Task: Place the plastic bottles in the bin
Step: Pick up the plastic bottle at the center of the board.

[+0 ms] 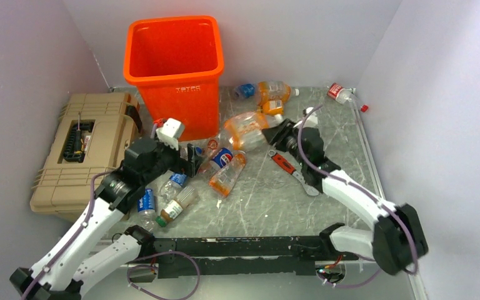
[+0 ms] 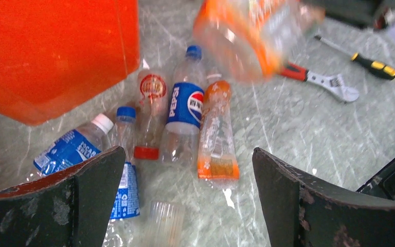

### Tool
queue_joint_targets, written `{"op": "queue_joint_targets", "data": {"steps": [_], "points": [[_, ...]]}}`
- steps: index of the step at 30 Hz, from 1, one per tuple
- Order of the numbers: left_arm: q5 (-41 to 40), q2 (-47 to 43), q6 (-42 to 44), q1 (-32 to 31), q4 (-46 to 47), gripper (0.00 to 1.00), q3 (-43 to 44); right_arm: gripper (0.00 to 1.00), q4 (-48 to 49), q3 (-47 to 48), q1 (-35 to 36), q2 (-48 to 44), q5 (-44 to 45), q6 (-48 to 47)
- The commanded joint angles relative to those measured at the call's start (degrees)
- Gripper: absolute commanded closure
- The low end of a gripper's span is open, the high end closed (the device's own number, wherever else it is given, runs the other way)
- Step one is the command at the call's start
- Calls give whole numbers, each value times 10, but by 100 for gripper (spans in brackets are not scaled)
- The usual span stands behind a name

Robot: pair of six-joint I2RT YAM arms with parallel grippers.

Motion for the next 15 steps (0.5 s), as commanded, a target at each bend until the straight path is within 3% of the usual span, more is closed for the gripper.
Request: {"op": "queue_joint_targets", "data": {"steps": [1, 4, 7, 11, 15], "points": [[17, -85, -14, -3, 128, 0, -56, 100, -51, -21, 115, -126, 13, -174], [76, -158, -14, -2, 213, 1, -114, 100, -108, -29, 155, -202, -33, -231], [129, -183, -7, -2, 239, 1, -124, 100, -182, -7, 181, -246, -84, -280], [220, -130, -4, -2, 185, 1, -73, 100, -272, 38, 239, -268, -103, -350], [386, -47, -52, -3, 207, 1, -30, 100, -313, 68, 319, -259, -54, -404]]}}
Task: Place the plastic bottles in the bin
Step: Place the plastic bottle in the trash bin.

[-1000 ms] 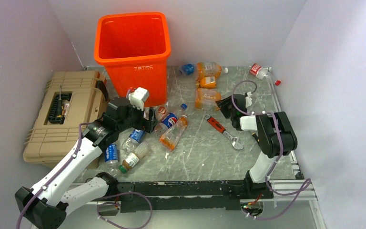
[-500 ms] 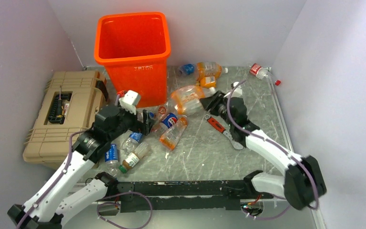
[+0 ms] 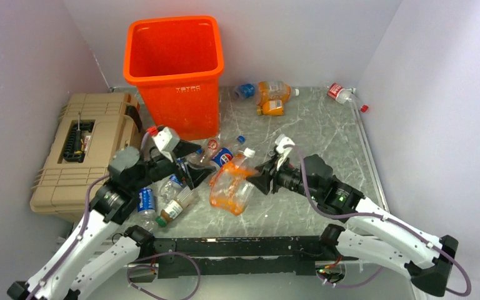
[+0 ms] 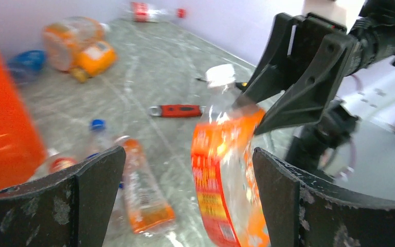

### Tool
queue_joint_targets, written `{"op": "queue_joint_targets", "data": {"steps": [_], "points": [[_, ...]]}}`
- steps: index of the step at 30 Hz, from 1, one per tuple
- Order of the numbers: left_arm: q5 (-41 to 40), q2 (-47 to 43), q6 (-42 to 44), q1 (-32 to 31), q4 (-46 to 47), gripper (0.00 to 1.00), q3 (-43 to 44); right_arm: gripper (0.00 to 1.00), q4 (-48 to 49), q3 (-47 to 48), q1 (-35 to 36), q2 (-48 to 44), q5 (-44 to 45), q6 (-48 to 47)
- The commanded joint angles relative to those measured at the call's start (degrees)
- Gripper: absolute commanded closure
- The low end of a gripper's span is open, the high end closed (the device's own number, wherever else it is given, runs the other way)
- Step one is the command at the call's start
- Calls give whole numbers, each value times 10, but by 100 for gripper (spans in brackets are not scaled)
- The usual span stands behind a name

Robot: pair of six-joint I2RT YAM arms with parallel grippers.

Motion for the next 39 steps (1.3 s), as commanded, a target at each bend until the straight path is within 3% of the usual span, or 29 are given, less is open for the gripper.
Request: {"op": "queue_joint_targets", "data": {"steps": [1, 11, 16, 27, 29, 33, 37, 38, 39], "points": [[213, 82, -51, -2, 40, 1, 53, 100, -64, 53, 75, 3, 26, -99], [319, 158, -76, -15, 30, 1, 69, 100, -35, 53, 122, -8, 79, -149], [282, 178, -76, -17, -2, 1, 50, 100, 1, 44, 127, -26, 72, -149], [341, 209, -113, -17, 58, 1, 29, 100, 40, 49, 129, -22, 9, -137], [354, 205, -120, -18, 74, 7, 24, 100, 50, 46, 129, -20, 6, -137], [369, 197, -119, -18, 75, 28, 21, 100, 62, 49, 129, -8, -3, -130], [387, 195, -125, -18, 100, 57, 18, 100, 70, 54, 130, -1, -7, -111], [388, 194, -125, -18, 103, 64, 18, 94, 70, 56, 130, 1, -6, -104], [387, 192, -124, -18, 104, 71, 18, 77, 70, 58, 130, 2, -6, -96]]}}
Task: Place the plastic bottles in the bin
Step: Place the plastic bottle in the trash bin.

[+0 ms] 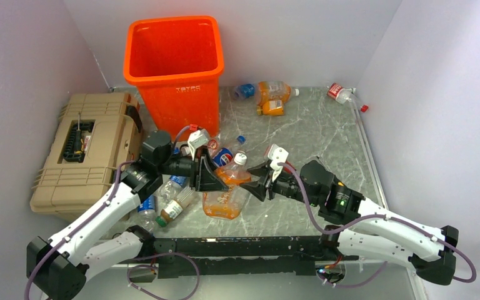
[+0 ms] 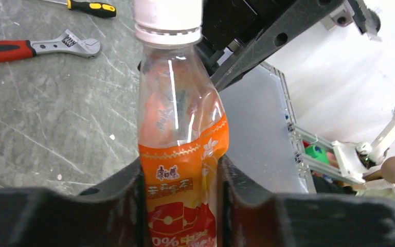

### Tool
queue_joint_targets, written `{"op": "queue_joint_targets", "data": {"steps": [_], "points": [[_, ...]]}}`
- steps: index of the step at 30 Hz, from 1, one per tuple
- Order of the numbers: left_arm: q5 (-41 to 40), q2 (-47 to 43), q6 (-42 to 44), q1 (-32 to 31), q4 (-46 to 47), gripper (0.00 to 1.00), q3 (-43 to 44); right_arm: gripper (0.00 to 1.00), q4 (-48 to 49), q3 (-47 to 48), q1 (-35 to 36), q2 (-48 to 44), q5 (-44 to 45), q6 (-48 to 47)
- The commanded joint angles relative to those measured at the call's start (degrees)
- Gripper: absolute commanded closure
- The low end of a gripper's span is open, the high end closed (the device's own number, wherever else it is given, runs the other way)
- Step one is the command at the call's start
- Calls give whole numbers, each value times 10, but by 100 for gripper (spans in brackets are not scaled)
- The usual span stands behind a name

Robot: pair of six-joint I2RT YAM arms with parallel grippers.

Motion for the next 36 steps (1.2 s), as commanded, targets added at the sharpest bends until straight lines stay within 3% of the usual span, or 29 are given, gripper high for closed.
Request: {"op": "queue_joint_targets", "data": {"steps": [1, 2, 4, 5, 6, 10, 13, 21, 25, 29, 32, 36], "points": [[11, -11, 2, -1, 47, 78, -4, 52, 59, 31, 6, 2, -30, 42], [8, -16, 3, -2, 48, 83, -4, 34, 59, 29, 5, 0, -27, 52], [-5, -28, 3, -2, 59, 93, -6, 9, 66, 19, 5, -11, -9, 71], [-12, -35, 1, -2, 67, 98, -10, 2, 78, 9, 5, -18, -2, 81], [-22, -41, -3, -2, 75, 100, -12, 0, 87, -2, 5, -28, 9, 90], [-75, -72, -17, -1, 92, 100, -9, 0, 125, -47, 0, -63, 15, 136], [-96, -94, -40, -1, 122, 100, -6, 0, 170, -64, -18, -64, -35, 175], [-79, -115, -126, -1, 240, 100, -20, 1, 302, -87, -73, -12, -157, 277], [-73, -114, -143, -1, 259, 100, -23, 9, 376, -93, -94, 20, -203, 318], [-78, -113, -144, -1, 259, 100, -25, 27, 428, -84, -97, 56, -238, 338], [-84, -112, -134, -2, 242, 89, -20, 44, 454, -86, -97, 72, -253, 350], [-109, -121, -114, -1, 196, 22, -5, 54, 448, -93, -98, 62, -248, 342]]}}
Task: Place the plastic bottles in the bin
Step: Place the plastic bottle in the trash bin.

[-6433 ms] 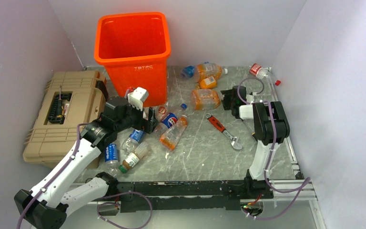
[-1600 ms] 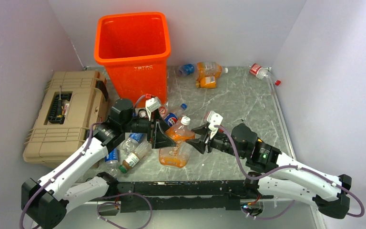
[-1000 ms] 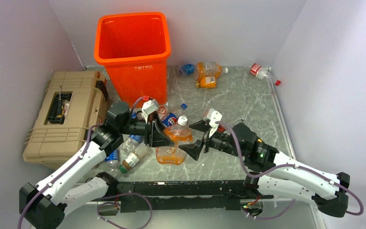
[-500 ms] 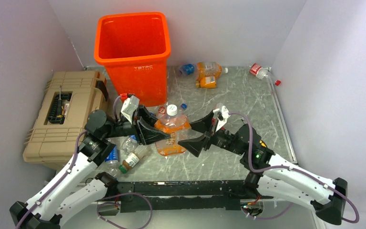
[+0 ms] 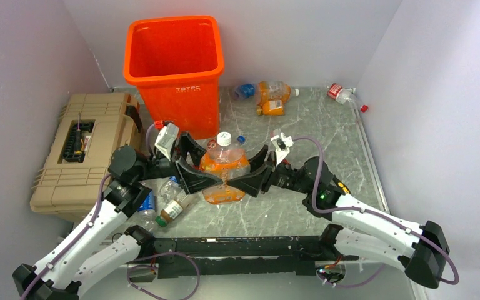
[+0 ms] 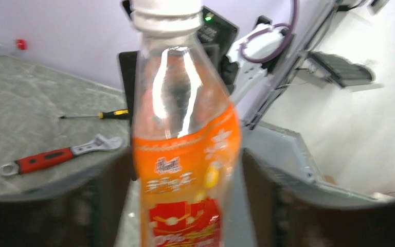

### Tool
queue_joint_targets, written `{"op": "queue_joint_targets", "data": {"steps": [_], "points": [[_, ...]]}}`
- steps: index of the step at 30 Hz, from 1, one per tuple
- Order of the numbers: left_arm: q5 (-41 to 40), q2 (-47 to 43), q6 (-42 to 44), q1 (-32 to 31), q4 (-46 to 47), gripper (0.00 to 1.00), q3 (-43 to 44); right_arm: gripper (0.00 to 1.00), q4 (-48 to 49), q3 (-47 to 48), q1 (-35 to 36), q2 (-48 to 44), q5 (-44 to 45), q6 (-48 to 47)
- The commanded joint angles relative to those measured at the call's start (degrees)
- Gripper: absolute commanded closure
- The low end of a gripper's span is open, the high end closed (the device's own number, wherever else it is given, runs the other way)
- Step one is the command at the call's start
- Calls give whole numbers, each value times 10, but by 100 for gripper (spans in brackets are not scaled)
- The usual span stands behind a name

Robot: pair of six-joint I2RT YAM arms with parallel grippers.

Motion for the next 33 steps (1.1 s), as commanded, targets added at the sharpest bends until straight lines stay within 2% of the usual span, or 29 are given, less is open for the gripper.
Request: {"op": "queue_joint_targets", "data": {"steps": [1, 2, 3, 8, 11, 16, 21, 25, 30, 33], "points": [[-43, -15, 27, -2, -49, 9, 23, 55, 57, 0, 0, -18, -11, 2], [-67, -22, 41, -1, -72, 2, 32, 56, 46, 0, 0, -24, -8, -5], [-94, -29, 55, -1, -93, 1, 43, 57, 35, 0, 0, -29, -4, -13], [-198, -14, 102, -1, -152, 0, 123, 59, -12, -10, 1, -38, 11, -46], [-218, 23, 99, -1, -158, 1, 176, 61, -25, -15, 1, -36, 15, -59], [-157, 79, 75, -1, -129, 0, 232, 62, -42, -14, 1, -31, 20, -77], [-98, 136, 72, -1, -186, 2, 289, 64, -56, -12, 1, -35, 22, -88], [-80, 155, 67, -1, -202, 7, 286, 64, -62, -9, 1, -36, 25, -93], [-59, 157, 63, -1, -220, 19, 273, 65, -63, -8, 1, -35, 32, -95], [-45, 149, 57, -1, -215, 17, 264, 65, -66, -8, 1, -34, 42, -98]]}}
